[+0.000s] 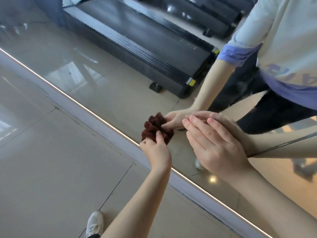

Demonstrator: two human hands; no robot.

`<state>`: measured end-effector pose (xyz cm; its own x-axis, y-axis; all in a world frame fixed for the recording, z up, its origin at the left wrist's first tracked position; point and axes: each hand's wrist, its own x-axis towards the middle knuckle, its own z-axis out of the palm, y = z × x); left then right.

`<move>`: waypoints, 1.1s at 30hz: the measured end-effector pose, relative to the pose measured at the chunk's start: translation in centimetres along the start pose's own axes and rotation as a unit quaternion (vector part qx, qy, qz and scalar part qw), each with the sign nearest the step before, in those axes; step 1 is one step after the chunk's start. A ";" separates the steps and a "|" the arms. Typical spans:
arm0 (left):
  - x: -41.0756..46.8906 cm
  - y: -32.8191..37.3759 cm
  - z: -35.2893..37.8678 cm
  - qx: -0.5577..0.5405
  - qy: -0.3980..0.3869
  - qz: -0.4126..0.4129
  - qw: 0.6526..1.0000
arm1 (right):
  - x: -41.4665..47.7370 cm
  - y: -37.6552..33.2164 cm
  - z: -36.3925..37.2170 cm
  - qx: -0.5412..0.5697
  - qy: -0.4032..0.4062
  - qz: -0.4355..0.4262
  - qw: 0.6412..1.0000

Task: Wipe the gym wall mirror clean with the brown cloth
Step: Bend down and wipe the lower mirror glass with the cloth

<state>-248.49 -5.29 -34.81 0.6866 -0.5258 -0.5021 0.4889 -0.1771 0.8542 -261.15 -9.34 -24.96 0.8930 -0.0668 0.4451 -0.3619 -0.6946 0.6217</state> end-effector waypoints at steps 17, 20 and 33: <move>4.3 5.7 -1.7 -0.039 0.087 -0.121 0.988 | 1.8 -1.9 0.1 0.044 -0.059 0.058 0.996; 2.4 7.0 -1.9 -0.065 0.039 -0.086 0.993 | 3.9 -1.9 0.1 0.053 -0.038 0.081 0.995; 5.0 11.9 -4.6 -0.078 0.033 -0.090 0.992 | 7.0 -2.8 1.6 -0.003 -0.092 0.053 0.994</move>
<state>-236.75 -6.17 -27.85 0.6119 -0.4409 -0.6566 0.6809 -0.1288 0.7210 -253.44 -8.97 -24.61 0.8837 -0.2698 0.3826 -0.4573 -0.6725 0.5819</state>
